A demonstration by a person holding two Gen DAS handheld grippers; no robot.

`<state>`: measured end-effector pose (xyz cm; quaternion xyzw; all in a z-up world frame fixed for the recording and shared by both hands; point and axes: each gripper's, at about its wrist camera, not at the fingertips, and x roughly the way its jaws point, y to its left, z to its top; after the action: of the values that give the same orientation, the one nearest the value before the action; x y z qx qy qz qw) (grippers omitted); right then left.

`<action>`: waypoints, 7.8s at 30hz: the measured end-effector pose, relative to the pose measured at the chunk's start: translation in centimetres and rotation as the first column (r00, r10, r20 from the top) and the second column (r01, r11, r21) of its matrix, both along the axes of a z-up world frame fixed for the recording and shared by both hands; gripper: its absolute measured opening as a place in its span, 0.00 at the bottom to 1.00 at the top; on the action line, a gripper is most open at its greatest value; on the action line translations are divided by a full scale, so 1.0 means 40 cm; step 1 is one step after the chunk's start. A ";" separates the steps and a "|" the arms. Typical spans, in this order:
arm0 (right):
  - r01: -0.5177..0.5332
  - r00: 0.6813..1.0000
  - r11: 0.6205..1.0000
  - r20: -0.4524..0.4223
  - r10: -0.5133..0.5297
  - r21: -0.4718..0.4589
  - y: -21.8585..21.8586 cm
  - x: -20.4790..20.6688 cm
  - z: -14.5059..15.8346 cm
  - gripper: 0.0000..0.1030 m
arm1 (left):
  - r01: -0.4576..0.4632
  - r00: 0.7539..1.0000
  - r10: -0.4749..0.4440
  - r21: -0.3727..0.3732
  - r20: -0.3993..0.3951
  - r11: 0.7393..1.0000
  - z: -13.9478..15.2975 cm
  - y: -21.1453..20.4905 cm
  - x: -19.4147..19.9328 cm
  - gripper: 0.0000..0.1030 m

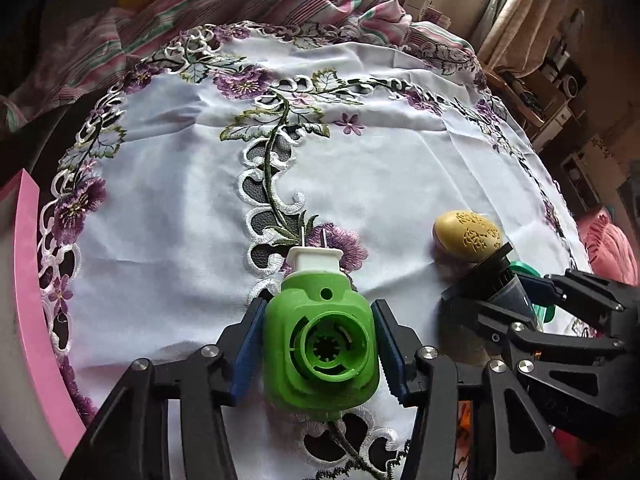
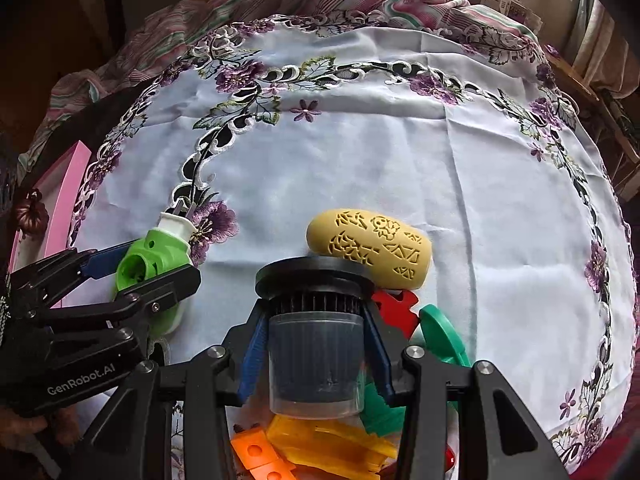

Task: Organize rigid objects
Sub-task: 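Grasp the green plug-in device with the left gripper while the right grasps the black-lidded clear cup, then place the green device in the tray and open the left gripper while the right holds the clear cup, then carry the black-lidded clear cup into the tray and open the right gripper, then move both tools back over the remaining objects on the tablecloth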

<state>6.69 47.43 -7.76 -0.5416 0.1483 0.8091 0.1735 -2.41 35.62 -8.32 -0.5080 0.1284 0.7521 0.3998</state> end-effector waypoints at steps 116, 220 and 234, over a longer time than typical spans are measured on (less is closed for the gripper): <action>-0.188 0.981 0.978 -0.027 0.191 0.090 -0.129 -0.059 -0.013 0.42 | -0.548 0.759 0.559 0.135 -0.335 0.825 0.182 -0.773 -0.066 0.70; -0.177 0.952 0.981 -0.240 0.192 0.083 -0.247 -0.118 0.160 0.66 | -0.510 0.791 0.510 0.097 -0.338 0.855 0.170 -0.793 0.010 0.71; 0.405 0.876 0.903 -0.223 -0.428 -0.141 0.210 0.108 0.070 0.67 | -0.349 0.874 0.360 0.094 -0.327 0.932 0.189 -0.627 0.052 0.71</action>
<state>10.99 55.83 -4.96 -0.3988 0.3181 0.8065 0.2990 -0.32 10.53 -0.77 -0.3793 0.0880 0.8906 0.2351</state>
